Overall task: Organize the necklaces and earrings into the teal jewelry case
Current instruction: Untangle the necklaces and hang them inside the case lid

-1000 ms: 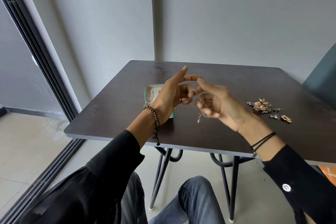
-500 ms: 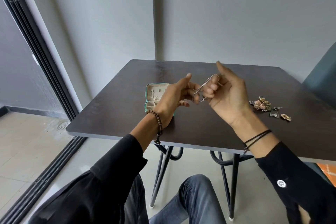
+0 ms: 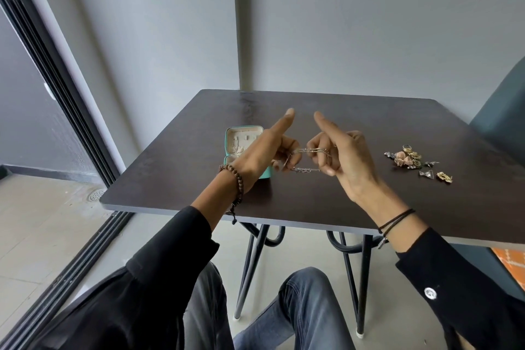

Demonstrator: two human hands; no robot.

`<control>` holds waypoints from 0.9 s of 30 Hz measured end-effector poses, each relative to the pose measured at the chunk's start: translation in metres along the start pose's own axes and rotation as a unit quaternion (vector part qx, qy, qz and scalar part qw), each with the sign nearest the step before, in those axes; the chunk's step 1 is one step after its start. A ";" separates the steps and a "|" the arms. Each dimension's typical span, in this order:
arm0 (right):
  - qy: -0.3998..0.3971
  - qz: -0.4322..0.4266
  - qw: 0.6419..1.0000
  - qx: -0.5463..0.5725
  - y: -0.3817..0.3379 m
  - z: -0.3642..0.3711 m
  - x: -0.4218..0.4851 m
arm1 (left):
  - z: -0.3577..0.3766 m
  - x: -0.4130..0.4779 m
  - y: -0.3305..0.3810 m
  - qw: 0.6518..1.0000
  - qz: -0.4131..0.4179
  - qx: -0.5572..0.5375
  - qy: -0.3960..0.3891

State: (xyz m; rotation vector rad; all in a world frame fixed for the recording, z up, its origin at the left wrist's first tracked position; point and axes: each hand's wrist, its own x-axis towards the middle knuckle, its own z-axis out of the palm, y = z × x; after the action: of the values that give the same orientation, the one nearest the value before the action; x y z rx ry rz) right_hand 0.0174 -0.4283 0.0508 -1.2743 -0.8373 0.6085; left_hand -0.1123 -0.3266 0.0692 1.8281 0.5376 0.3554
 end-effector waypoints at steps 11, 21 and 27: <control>-0.045 0.005 0.993 -0.105 0.021 0.012 -0.003 | 0.000 0.007 0.001 0.989 0.010 -0.135 0.053; -0.033 0.036 0.984 0.174 0.003 0.003 0.003 | -0.004 0.004 -0.011 0.992 -0.013 -0.126 -0.006; -0.001 0.054 0.974 0.220 0.002 0.002 0.009 | 0.002 -0.004 -0.011 0.997 0.023 -0.043 -0.061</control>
State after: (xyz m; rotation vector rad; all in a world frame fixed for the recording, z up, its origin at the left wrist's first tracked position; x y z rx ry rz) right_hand 0.0210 -0.4196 0.0510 -0.9166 -0.5923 0.8307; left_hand -0.1167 -0.3279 0.0577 1.7684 0.3895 0.2919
